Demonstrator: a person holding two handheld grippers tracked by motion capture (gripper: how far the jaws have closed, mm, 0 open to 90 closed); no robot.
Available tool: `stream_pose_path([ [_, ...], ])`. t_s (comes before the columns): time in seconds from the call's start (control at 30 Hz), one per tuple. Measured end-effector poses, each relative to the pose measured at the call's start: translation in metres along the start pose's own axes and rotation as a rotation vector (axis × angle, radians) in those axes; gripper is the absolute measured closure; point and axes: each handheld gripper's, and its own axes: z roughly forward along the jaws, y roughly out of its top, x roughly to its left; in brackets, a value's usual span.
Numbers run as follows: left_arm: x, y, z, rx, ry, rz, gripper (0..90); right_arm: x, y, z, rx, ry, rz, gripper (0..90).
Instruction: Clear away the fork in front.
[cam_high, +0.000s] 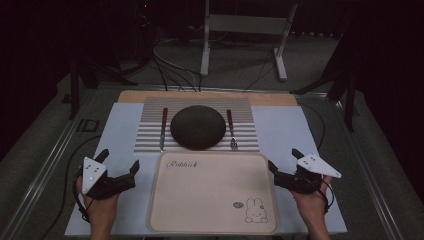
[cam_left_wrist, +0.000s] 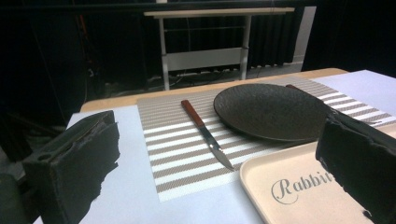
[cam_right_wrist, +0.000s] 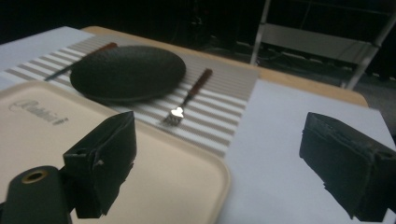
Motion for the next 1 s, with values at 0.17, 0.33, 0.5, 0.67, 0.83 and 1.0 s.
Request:
stream_pose_path([
  [0.17, 0.001, -0.001, 0.001, 0.021, 0.019, -0.017, 0.1, 0.003, 0.016, 0.009, -0.010, 0.016, -0.003, 11.0],
  [0.33, 0.003, -0.001, 0.000, 0.015, 0.022, -0.033, 0.1, 0.003, 0.030, 0.016, -0.018, 0.009, 0.000, 11.0],
  [0.5, 0.005, -0.001, 0.000, 0.016, 0.033, -0.044, 0.0, 0.004, 0.042, 0.024, -0.022, 0.012, 0.008, 11.1],
  [0.67, 0.006, -0.001, 0.001, 0.021, 0.037, -0.044, 0.0, 0.007, 0.049, 0.034, -0.004, 0.011, -0.008, 11.2],
  [0.83, 0.006, -0.001, 0.002, 0.022, 0.041, -0.041, 0.0, 0.010, 0.058, 0.045, -0.002, 0.017, -0.021, 11.2],
  [1.0, 0.007, -0.001, 0.002, 0.025, 0.043, -0.038, 0.0, 0.012, 0.068, 0.058, 0.000, 0.014, -0.040, 11.1],
])
